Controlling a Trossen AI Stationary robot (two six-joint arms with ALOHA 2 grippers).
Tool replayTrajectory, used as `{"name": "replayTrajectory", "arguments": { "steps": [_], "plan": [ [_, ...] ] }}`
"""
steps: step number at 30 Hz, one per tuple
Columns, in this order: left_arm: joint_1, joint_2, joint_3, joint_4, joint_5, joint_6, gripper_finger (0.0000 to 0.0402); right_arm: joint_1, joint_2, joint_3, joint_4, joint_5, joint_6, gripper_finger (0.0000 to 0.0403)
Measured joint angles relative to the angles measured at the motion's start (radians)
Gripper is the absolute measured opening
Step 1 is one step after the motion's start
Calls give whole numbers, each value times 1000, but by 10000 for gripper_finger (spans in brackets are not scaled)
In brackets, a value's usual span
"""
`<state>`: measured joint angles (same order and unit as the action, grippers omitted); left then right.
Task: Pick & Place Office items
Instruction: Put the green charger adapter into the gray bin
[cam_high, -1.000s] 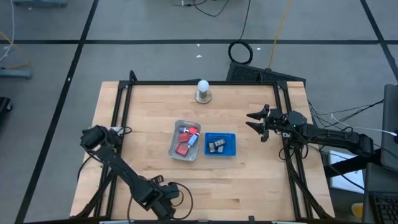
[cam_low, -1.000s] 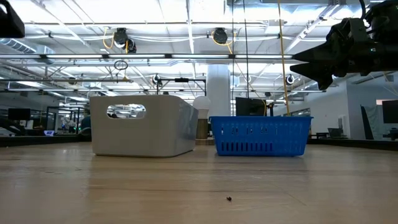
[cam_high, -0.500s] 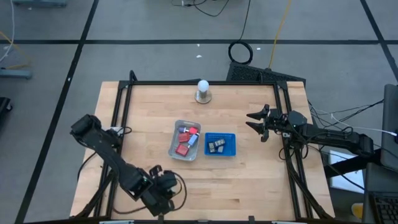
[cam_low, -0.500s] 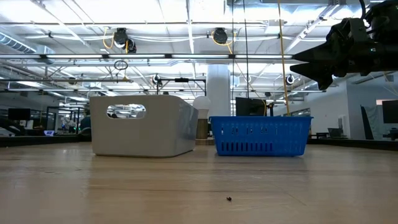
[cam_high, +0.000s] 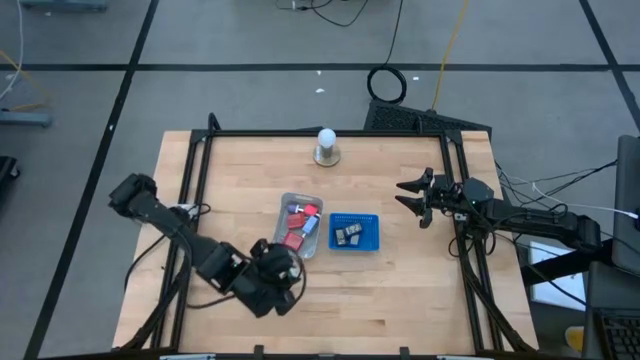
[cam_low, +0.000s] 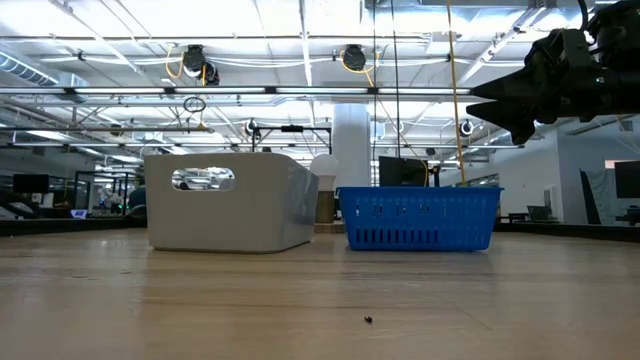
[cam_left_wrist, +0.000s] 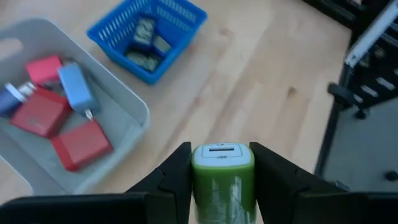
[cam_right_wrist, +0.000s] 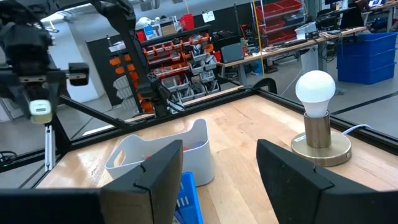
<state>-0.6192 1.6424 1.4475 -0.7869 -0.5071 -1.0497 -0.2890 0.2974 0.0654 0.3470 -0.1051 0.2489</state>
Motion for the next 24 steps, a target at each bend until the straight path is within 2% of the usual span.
{"name": "replayTrajectory", "arguments": {
  "steps": [13,20,24],
  "plan": [
    [198,-1,0,-5,-39,160,128,0,0,0,0,0,0,196],
    [289,-1,-1,-109,-63,261,128,0,0,0,0,0,0,196],
    [333,-1,-32,-109,-75,314,128,0,0,0,0,0,0,196]
  ]
}}
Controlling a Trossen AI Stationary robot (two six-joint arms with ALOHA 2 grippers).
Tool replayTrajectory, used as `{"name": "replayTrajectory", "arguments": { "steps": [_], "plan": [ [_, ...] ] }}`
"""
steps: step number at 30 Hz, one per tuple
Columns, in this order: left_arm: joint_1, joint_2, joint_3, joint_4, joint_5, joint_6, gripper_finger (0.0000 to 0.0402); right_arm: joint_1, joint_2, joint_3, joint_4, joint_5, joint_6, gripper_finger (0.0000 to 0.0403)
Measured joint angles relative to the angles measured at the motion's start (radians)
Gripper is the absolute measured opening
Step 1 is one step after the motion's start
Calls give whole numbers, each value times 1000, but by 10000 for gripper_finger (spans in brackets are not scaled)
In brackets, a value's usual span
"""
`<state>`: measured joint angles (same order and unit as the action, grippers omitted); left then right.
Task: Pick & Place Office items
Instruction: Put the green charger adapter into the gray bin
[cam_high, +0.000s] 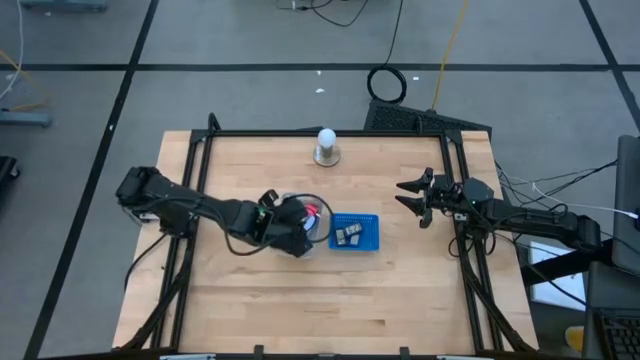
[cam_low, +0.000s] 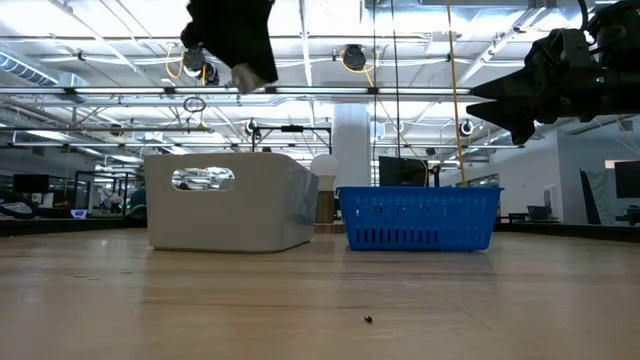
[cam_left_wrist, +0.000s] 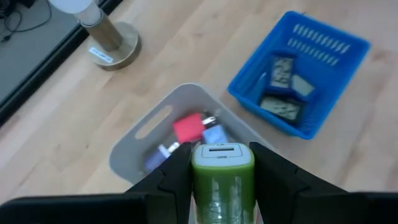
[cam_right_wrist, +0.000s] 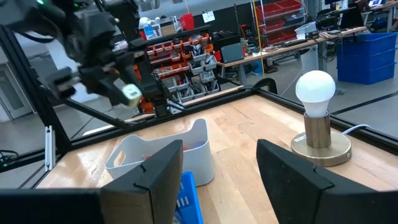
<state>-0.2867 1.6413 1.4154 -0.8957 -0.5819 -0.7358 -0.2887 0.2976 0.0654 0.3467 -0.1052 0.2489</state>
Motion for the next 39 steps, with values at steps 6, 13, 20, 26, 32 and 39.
{"name": "replayTrajectory", "arguments": {
  "steps": [6,13,20,26,32,39],
  "plan": [
    [42,0,-97,98,5,51,128,0,0,0,0,0,0,196],
    [69,0,-213,233,28,55,128,0,0,0,0,0,0,196],
    [100,0,-295,323,40,62,128,0,0,0,0,0,0,196],
    [135,0,-352,398,63,100,128,0,0,0,0,0,0,196],
    [159,0,-399,465,84,105,128,0,0,0,0,0,0,196],
    [165,0,-426,484,86,105,128,0,0,0,0,0,0,196]
  ]
}}
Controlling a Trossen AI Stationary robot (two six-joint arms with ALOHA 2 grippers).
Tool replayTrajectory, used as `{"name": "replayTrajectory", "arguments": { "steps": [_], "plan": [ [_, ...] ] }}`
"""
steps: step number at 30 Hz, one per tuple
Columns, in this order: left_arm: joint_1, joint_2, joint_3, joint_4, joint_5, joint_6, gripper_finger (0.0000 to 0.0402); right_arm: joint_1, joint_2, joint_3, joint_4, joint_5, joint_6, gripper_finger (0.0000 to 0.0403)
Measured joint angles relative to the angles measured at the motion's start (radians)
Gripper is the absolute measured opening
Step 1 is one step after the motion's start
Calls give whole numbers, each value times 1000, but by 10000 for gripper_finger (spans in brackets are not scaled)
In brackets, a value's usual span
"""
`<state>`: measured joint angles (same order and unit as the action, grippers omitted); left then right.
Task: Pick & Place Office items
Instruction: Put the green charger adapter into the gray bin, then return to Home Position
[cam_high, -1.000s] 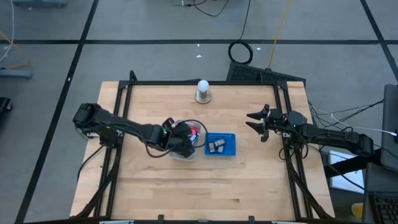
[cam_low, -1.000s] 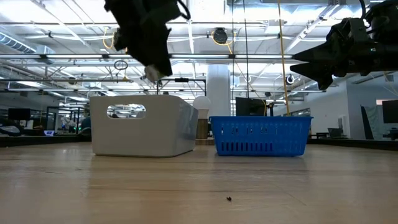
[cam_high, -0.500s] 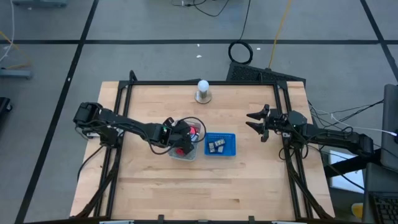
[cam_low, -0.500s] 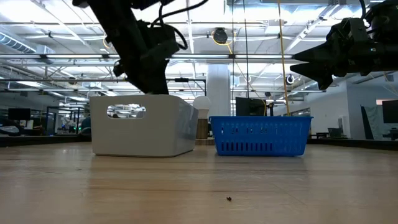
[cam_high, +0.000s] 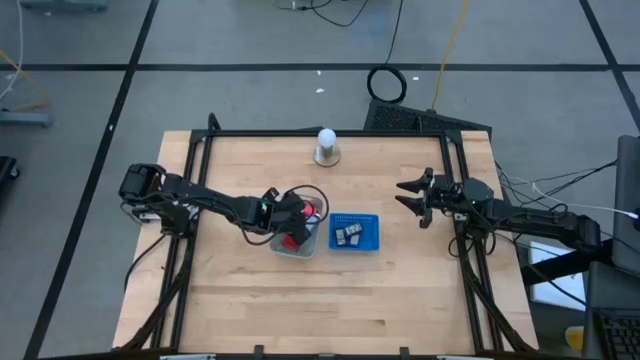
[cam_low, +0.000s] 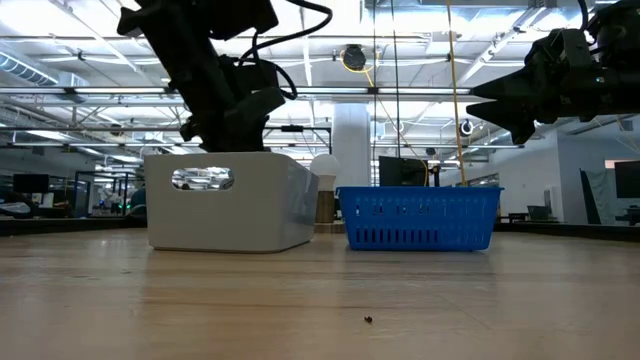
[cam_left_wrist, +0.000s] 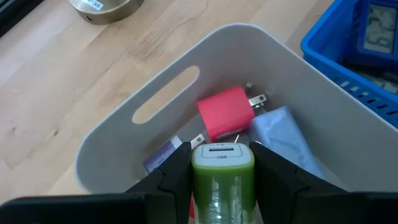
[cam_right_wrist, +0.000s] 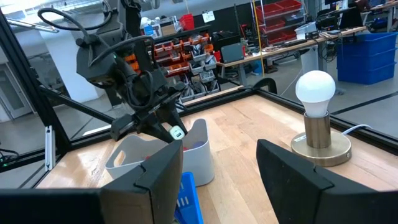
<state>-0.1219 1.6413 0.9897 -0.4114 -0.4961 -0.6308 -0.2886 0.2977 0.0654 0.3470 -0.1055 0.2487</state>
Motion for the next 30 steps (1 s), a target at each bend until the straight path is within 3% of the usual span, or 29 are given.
{"name": "replayTrajectory", "arguments": {
  "steps": [6,14,20,30],
  "plan": [
    [0,0,0,2,0,-6,131,0,0,0,0,0,0,196],
    [-3,0,0,3,-1,-6,233,0,0,0,0,0,0,196],
    [-11,0,0,30,15,2,271,0,0,0,0,0,0,196],
    [-51,-44,0,232,279,126,287,0,0,0,0,0,0,196]
  ]
}}
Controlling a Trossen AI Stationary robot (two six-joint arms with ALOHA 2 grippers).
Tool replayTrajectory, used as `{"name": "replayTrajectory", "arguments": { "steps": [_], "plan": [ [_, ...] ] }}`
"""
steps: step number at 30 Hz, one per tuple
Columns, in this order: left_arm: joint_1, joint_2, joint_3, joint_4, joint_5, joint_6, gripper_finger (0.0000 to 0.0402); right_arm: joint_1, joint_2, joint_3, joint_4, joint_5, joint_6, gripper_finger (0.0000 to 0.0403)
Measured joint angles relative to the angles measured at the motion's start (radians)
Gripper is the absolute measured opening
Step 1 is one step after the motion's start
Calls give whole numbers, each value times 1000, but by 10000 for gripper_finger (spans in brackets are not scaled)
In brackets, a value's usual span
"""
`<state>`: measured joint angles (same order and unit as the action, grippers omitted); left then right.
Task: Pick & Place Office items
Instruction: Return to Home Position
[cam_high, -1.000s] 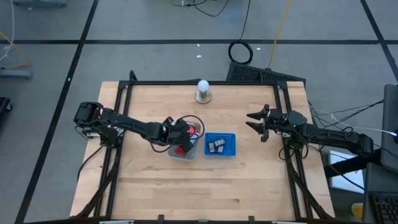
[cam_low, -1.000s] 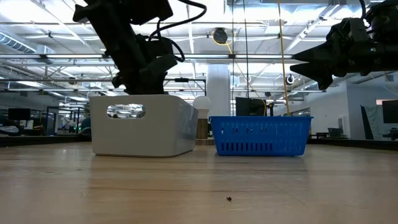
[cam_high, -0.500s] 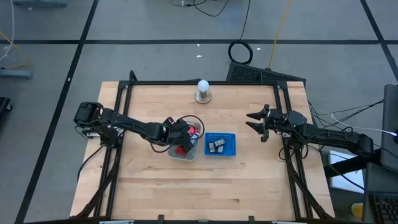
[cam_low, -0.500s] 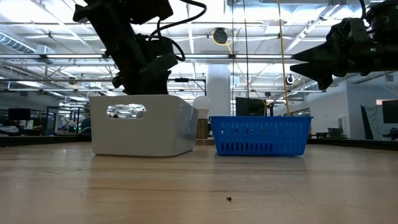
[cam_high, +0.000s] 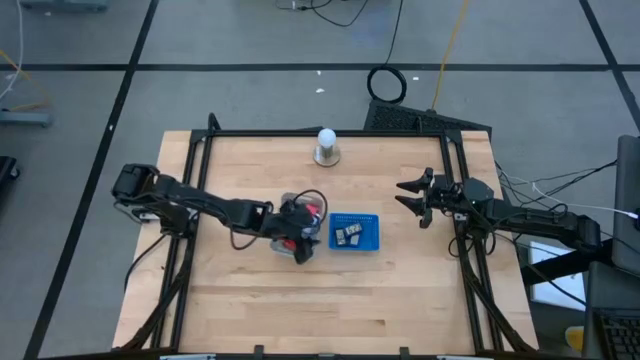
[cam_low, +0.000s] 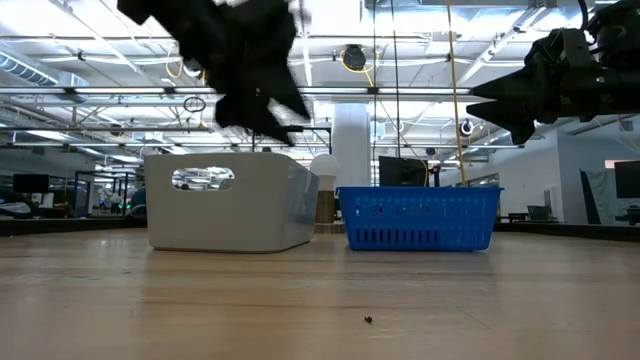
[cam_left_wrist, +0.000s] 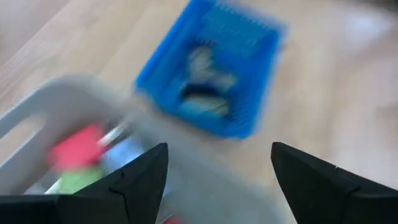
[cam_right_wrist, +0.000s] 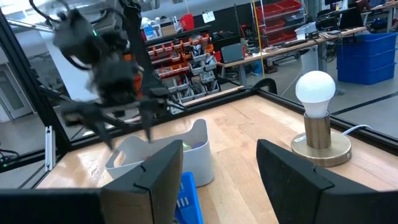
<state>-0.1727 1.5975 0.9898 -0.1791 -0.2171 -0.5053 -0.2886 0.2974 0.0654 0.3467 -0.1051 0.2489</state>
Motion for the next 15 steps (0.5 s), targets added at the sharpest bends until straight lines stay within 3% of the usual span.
{"name": "replayTrajectory", "arguments": {
  "steps": [6,15],
  "plan": [
    [-13,-86,1,75,79,121,276,0,2,0,3,0,0,196],
    [13,-245,1,70,87,215,282,0,10,0,9,0,0,196]
  ]
}}
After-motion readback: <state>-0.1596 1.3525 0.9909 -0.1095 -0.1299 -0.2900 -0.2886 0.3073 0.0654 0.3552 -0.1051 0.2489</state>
